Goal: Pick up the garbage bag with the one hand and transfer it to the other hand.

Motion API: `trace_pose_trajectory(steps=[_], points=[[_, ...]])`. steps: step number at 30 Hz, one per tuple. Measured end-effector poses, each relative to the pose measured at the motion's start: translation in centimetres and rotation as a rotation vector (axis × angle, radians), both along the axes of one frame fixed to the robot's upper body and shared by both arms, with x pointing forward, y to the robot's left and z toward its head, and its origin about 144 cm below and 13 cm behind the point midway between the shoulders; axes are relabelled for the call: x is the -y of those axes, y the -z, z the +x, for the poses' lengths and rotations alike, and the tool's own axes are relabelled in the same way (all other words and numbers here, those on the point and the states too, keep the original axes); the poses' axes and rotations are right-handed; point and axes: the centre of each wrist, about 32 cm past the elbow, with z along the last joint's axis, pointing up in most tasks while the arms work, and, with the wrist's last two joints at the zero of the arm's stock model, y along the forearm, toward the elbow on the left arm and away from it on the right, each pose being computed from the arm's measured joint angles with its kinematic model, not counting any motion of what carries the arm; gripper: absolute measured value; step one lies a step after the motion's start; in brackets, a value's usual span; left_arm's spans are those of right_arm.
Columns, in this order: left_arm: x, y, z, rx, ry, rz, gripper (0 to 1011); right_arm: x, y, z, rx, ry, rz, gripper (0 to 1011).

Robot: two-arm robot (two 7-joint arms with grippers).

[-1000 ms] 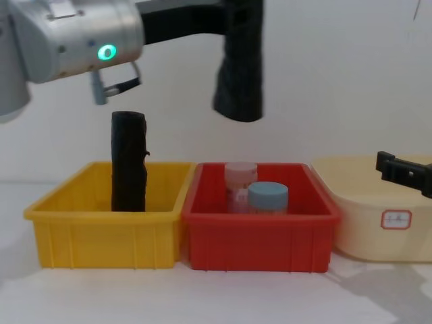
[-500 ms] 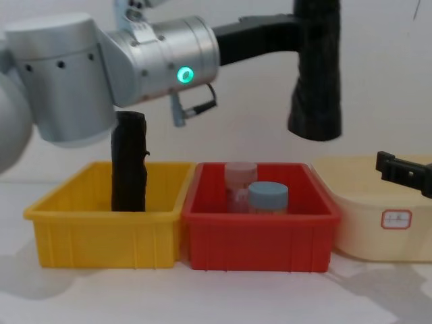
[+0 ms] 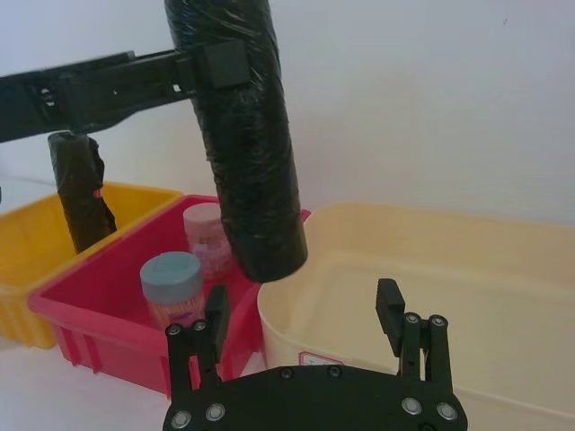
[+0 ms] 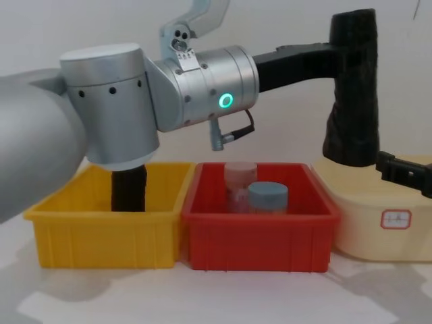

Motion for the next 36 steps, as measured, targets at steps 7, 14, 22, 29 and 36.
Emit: trace_pose_trajectory(steps=[7, 14, 22, 29, 36], points=[[0.5, 0.2, 0.0, -0.015, 0.013, 0.0, 386, 0.0, 0.0, 0.0, 0.0, 0.0, 0.0, 1000], [0.9, 0.4, 0.0, -0.025, 0.021, 0.0, 386, 0.0, 0.0, 0.0, 0.001, 0.0, -0.001, 1001], [1.1, 0.5, 0.0, -0.031, 0.026, 0.001, 386, -0.4, 0.0, 0.0, 0.025, -0.014, -0.019, 1001], [1.2, 0.5, 0.0, -0.034, 0.029, 0.001, 386, -1.0, 0.1, 0.3, 0.037, -0.024, -0.033, 1001], [1.2, 0.6, 0.0, -0.036, 0.03, 0.001, 386, -1.6, 0.3, 0.8, 0.039, -0.026, -0.043, 1001]])
